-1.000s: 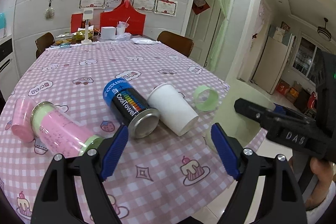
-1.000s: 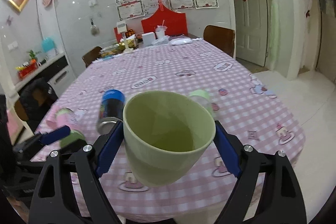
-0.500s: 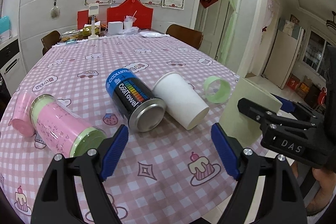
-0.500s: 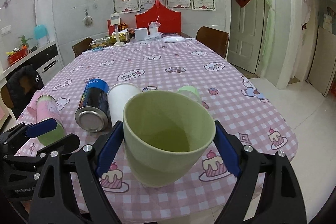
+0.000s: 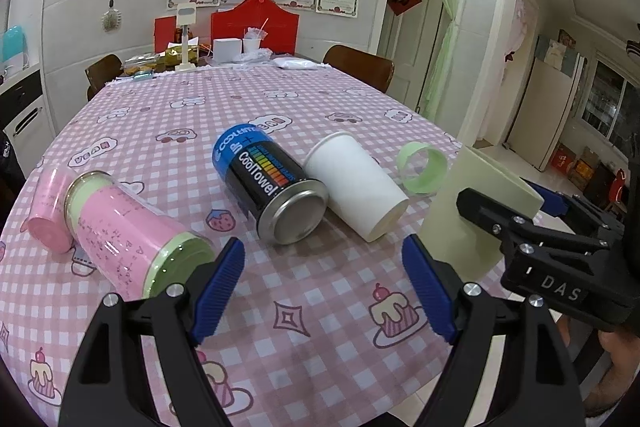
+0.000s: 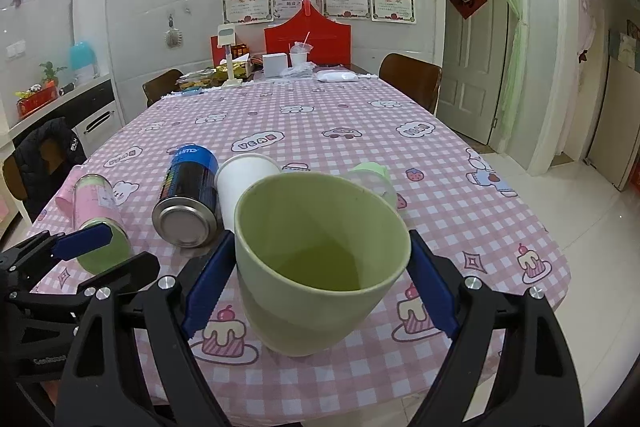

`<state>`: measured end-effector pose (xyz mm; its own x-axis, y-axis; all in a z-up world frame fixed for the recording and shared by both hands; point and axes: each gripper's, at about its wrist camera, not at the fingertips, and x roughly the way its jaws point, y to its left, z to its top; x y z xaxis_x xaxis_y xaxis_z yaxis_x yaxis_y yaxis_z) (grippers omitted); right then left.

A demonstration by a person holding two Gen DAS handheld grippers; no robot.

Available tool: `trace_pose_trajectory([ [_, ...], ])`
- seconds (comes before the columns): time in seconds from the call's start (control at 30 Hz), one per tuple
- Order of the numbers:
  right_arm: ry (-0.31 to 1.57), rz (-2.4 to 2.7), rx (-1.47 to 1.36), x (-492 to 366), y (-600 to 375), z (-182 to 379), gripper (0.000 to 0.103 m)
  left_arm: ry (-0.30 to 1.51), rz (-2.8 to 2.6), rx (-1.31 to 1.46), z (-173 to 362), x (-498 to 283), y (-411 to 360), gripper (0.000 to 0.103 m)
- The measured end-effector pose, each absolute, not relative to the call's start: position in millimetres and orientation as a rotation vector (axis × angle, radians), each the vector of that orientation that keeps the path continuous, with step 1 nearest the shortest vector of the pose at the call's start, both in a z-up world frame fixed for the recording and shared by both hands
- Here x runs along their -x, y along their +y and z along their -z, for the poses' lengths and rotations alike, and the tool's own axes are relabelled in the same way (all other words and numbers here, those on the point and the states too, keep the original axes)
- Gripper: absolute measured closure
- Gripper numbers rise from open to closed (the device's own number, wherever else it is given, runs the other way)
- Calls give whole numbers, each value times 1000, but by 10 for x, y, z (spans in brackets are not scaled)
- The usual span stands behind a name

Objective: Flip cup upside down
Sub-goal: 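Lower the green cup opening-up onto the table with the right tool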

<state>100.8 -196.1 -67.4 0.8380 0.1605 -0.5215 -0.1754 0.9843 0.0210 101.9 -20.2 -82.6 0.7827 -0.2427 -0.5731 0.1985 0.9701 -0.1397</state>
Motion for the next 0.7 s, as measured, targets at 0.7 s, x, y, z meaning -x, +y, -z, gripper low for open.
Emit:
trace_pose_trajectory([
  [0.7, 499, -225, -6, -779, -1900, 524, 20, 563, 205, 73, 675, -800, -42, 16],
])
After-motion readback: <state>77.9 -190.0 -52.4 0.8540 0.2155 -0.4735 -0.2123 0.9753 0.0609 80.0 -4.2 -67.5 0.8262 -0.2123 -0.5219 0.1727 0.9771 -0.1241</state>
